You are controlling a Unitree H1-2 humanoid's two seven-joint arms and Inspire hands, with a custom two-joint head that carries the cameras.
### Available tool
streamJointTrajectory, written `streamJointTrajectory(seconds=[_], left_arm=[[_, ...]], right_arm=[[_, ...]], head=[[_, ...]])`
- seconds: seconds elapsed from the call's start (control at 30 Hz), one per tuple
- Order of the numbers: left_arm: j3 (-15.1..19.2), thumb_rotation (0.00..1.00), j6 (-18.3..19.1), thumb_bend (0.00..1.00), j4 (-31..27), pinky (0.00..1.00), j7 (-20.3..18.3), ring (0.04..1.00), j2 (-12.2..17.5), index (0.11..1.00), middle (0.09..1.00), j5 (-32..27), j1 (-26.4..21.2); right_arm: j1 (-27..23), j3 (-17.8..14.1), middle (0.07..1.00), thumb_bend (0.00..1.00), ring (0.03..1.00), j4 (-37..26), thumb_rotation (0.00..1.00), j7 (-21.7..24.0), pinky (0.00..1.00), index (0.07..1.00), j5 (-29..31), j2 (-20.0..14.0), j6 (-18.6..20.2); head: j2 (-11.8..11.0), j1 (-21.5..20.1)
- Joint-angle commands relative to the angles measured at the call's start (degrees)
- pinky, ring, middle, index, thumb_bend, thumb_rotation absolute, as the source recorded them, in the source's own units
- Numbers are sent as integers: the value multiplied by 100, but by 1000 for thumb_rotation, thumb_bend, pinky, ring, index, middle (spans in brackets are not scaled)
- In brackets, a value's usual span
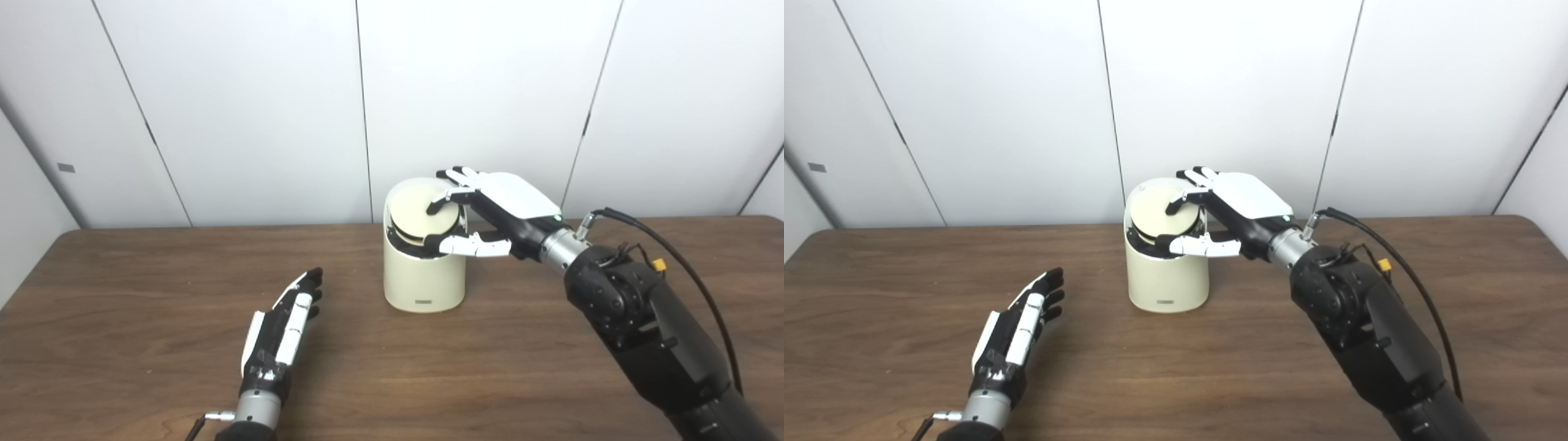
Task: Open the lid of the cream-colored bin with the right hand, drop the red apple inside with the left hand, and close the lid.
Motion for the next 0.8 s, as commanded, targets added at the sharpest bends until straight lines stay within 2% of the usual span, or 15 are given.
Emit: streamJointTrajectory(seconds=[0.0, 0.2, 0.5, 0.63, 0.77], left_arm=[[-6, 949, -87, 497, -270, 883, 43, 902, -47, 901, 913, 29, -112], [-33, 958, -87, 519, -328, 853, 42, 900, -51, 899, 913, 78, -94], [-6, 941, -109, 476, -282, 868, 68, 901, -72, 900, 913, 39, -102], [-4, 950, -53, 477, -307, 868, 67, 907, -70, 906, 918, 42, -111], [-22, 922, -93, 499, -296, 862, 56, 900, -62, 898, 914, 55, -102]], right_arm=[[-122, -44, 971, 512, 1000, -155, 953, -12, 1000, 730, -16, -37, -139], [-33, 29, 959, 521, 1000, -127, 939, -39, 979, 729, -167, -60, -291], [45, 168, 962, 528, 1000, -239, 877, -58, 1000, 703, -673, -121, -479], [74, 173, 961, 534, 1000, -225, 883, -49, 1000, 696, -869, -122, -531], [83, 211, 966, 566, 1000, -158, 975, -60, 1000, 711, -1052, -129, -589]], head=[[15, 1], [26, 20], [14, 44], [7, 51], [7, 51]])
